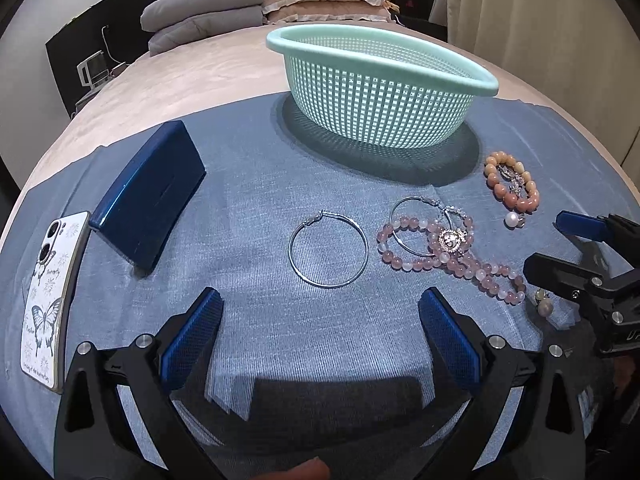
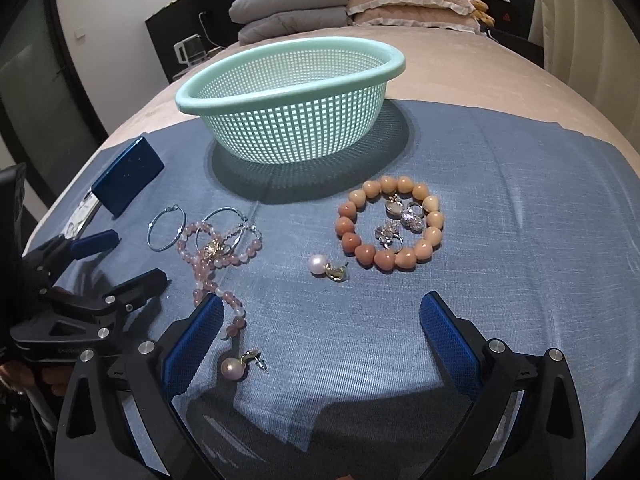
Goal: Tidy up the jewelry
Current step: 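Grasp the silver hoop earring with the left tool while the right grasps a pearl earring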
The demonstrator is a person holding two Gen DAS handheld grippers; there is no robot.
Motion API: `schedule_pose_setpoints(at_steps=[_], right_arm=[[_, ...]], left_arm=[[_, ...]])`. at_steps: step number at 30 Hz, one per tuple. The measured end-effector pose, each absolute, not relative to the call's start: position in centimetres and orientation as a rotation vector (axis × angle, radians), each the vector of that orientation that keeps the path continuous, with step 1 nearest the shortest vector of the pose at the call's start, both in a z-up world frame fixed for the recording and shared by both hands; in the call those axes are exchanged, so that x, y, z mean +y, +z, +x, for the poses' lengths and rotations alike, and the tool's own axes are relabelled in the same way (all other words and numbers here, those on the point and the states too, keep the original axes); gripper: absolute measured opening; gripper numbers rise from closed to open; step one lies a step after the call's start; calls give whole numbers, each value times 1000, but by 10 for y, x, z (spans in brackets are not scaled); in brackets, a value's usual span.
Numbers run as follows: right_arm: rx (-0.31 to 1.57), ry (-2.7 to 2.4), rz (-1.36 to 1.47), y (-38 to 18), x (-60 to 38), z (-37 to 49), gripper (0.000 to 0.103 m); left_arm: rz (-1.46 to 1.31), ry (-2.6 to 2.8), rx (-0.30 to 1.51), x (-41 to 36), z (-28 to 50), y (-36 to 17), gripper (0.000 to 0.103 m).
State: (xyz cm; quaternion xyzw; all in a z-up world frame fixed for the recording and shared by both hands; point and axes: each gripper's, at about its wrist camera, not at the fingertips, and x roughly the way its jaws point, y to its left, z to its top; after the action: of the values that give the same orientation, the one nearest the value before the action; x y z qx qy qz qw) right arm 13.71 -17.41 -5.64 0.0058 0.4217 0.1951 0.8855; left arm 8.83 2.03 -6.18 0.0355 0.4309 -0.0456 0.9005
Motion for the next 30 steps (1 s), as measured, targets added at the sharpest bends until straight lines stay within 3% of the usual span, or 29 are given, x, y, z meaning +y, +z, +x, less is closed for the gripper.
schedule_pose_setpoints(at_steps=[13, 15, 18, 22, 24, 30], right_arm=[[842, 400, 2, -71, -170, 149, 90], [823, 347, 1, -70, -176, 148, 63], [820, 328, 35, -70, -187, 149, 45], [813, 319, 20, -70, -187, 148, 38], [810, 334, 9, -69, -185, 148, 23], [809, 344, 18, -69, -186, 148, 21]], left_arm=[[81, -97, 878, 19, 107, -72, 99], [71, -102, 871, 20, 106, -72, 99], [68, -106, 867, 18, 105, -71, 98], [84, -125, 849, 19, 101, -70, 84], [101, -145, 842, 14, 101, -68, 74], [105, -206, 836, 10, 98, -65, 46]])
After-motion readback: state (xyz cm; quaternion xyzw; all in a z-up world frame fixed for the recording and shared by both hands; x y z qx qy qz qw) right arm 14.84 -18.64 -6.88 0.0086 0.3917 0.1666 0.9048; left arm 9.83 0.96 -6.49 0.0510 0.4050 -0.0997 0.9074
